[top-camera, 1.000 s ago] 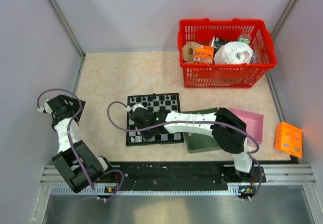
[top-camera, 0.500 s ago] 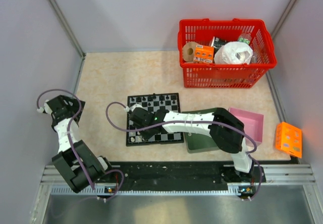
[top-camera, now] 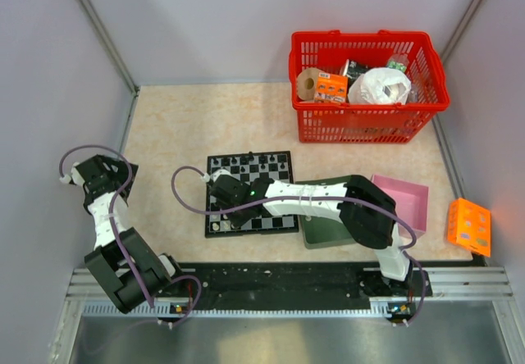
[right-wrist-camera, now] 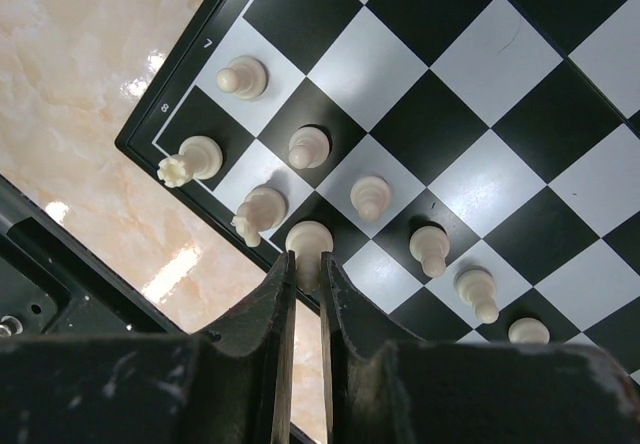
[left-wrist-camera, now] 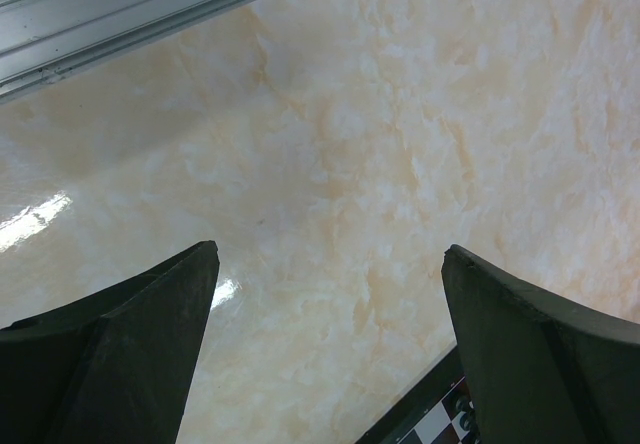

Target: Set up the chess pieces on the board

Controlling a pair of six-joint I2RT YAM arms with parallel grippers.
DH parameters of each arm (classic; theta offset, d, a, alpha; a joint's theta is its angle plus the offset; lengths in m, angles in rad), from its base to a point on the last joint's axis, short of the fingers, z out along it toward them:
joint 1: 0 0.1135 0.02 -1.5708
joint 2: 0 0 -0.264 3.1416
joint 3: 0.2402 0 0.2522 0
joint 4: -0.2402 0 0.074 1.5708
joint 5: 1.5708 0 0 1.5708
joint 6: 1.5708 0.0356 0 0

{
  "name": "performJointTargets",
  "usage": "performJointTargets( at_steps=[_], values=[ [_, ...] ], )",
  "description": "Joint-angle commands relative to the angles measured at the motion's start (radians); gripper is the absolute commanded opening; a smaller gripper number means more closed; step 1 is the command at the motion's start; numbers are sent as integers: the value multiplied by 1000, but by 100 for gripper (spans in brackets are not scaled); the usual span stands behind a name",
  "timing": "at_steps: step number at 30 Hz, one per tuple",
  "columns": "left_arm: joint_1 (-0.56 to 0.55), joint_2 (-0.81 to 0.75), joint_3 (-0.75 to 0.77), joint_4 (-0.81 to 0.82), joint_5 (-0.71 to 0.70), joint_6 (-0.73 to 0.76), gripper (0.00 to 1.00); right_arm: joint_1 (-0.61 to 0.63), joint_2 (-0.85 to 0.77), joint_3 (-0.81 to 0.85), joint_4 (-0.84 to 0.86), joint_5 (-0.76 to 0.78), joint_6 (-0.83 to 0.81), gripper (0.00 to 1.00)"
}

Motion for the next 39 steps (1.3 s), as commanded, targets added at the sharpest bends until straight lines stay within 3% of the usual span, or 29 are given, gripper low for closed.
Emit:
performJointTargets(
  at_steps=[1, 14, 34, 39],
  values=[
    [12, -3, 1, 42, 10, 16, 99, 14, -19, 38, -6, 25, -16, 11],
    [12, -5, -2, 45, 14, 14, 99, 12, -17, 39, -11, 27, -21, 12],
    [13, -9, -8, 48, 21, 14, 99, 14, -22, 59, -13, -5, -30, 24],
    [15, -12, -5, 42, 19, 16, 99, 14, -57, 70, -13, 19, -37, 38]
  ],
)
